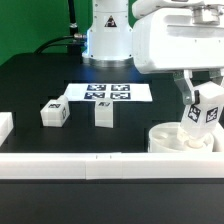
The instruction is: Assemble stool
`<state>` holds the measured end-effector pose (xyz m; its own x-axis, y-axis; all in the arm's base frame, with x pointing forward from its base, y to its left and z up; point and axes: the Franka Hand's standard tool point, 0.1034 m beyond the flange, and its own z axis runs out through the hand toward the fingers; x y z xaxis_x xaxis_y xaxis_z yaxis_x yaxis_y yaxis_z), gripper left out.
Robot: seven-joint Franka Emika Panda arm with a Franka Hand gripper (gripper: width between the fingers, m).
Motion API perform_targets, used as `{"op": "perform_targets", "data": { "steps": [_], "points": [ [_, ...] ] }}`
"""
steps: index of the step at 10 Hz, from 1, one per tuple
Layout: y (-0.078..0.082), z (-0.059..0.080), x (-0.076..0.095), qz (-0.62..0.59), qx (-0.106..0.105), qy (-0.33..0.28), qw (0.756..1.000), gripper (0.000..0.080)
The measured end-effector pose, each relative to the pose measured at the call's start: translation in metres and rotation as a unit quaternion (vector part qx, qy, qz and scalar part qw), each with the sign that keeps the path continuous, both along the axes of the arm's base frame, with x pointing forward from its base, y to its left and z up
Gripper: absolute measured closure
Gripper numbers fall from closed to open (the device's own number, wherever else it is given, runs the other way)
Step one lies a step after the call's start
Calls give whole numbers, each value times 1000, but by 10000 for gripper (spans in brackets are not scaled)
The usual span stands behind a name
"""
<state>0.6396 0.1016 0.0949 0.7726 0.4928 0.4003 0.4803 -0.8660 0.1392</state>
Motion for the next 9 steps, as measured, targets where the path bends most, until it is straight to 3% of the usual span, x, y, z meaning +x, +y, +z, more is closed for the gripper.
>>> {"op": "perform_targets", "data": {
  "steps": [3,9],
  "points": [
    [-5,-10,-3,-1,-1,3,1000,472],
    [-1,-16,-4,1,8,-32,999,472]
  ]
}}
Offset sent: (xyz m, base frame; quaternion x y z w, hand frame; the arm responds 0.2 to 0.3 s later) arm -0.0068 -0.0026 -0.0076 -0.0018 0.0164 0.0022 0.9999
